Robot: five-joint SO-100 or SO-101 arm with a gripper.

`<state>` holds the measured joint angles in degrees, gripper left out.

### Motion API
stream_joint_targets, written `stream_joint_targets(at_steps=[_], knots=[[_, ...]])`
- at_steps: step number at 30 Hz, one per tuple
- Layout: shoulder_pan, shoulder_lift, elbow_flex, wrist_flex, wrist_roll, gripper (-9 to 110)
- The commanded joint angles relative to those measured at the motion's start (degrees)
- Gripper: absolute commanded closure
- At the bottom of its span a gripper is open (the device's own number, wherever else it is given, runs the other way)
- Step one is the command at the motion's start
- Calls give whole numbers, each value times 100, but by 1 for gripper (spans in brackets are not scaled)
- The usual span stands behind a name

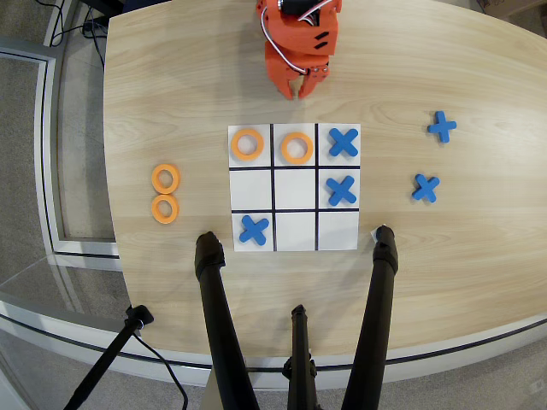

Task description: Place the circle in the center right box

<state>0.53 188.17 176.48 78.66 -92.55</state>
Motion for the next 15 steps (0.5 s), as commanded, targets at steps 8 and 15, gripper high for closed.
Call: stream_joint_targets(at_steps=[8, 15], knots=[[457, -2145, -3085, 809, 0, 79], [993, -3806, -3973, -422, 299, 79]])
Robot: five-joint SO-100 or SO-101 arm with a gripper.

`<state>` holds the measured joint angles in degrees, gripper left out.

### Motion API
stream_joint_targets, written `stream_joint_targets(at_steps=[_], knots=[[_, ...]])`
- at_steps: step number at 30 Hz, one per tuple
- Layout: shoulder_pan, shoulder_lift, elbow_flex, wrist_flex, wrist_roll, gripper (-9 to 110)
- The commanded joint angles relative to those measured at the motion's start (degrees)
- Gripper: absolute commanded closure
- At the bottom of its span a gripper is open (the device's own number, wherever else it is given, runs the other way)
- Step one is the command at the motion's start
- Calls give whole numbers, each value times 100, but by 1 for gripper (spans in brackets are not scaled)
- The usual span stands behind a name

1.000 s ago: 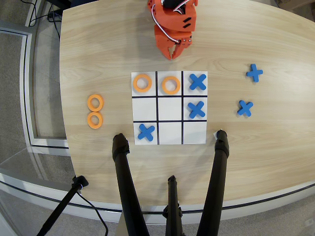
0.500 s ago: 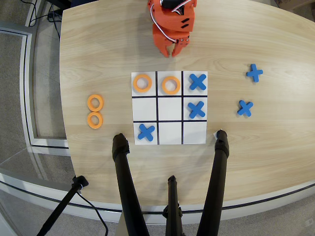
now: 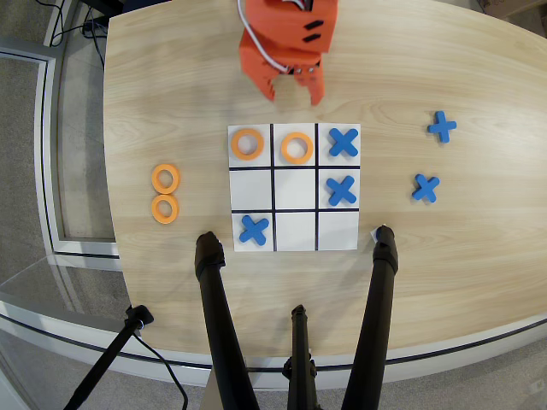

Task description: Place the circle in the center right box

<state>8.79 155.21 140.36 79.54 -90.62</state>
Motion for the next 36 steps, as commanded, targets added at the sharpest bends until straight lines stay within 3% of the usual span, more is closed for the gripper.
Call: stream_joint_targets(at_steps=[1, 9, 36], knots=[[255, -712, -404, -756, 123, 79], [1046, -2180, -984, -2145, 97, 79], [2540, -7137, -5353, -2689, 35, 79]])
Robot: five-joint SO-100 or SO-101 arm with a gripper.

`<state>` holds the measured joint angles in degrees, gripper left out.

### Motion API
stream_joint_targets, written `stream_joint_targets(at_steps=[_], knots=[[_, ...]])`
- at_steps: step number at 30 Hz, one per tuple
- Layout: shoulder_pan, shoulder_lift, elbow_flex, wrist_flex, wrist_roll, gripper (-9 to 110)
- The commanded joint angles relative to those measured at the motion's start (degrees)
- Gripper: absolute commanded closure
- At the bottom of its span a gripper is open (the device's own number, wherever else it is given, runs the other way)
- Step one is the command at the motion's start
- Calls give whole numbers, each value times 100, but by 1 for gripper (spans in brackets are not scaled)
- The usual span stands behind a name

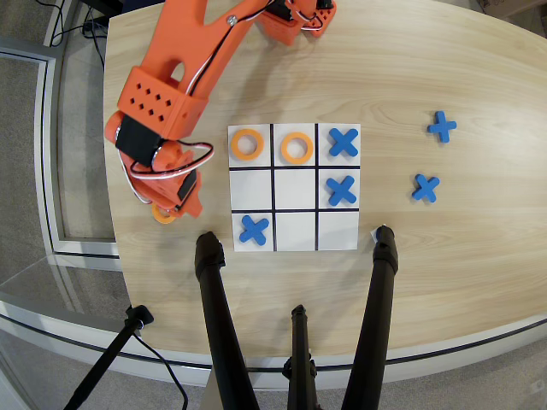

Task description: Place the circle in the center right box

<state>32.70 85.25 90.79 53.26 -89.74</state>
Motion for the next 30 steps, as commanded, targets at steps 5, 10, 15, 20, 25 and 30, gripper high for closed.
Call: stream_joint_targets(at_steps=[5, 10, 15, 20, 25, 30], knots=[[299, -571, -466, -62, -176, 79], [352, -958, -527, -105, -229, 79], [343, -1178, -536, -88, -229, 79], [360, -1354, -606, -88, -220, 79], [404, -1459, -642, -88, -220, 79], [448, -1538, -642, -88, -220, 79]])
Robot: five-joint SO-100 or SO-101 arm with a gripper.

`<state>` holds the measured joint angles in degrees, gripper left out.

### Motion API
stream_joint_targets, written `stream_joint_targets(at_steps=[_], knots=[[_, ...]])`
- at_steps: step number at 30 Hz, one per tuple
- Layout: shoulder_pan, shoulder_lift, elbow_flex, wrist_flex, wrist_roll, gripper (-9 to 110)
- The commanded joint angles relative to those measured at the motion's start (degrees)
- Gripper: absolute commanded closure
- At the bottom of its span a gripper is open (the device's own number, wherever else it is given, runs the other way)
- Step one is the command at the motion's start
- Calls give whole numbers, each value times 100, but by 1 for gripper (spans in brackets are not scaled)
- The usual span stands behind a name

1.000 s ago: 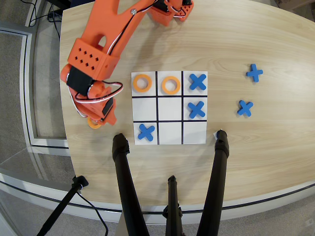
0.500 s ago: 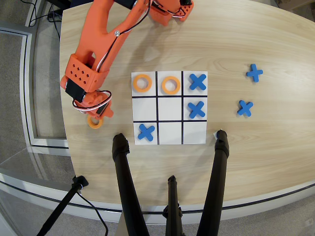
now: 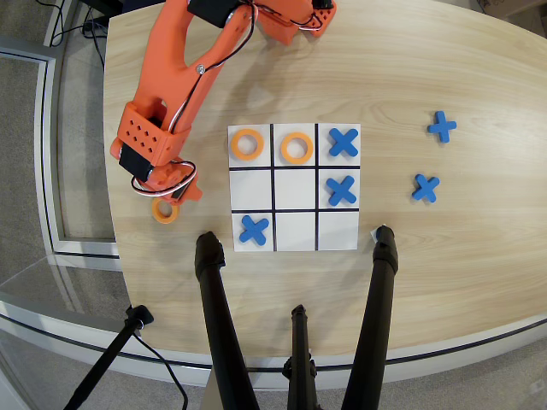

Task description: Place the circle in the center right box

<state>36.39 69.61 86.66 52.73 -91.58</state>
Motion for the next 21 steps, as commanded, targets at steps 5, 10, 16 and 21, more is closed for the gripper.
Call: stream_joint_targets(at_steps=[5, 10, 16, 21], knots=[[114, -62, -229, -35, -44, 79], [123, -79, -193, -35, -44, 79], [123, -114, -158, -26, -44, 79], [105, -167, -114, -44, -44, 79]])
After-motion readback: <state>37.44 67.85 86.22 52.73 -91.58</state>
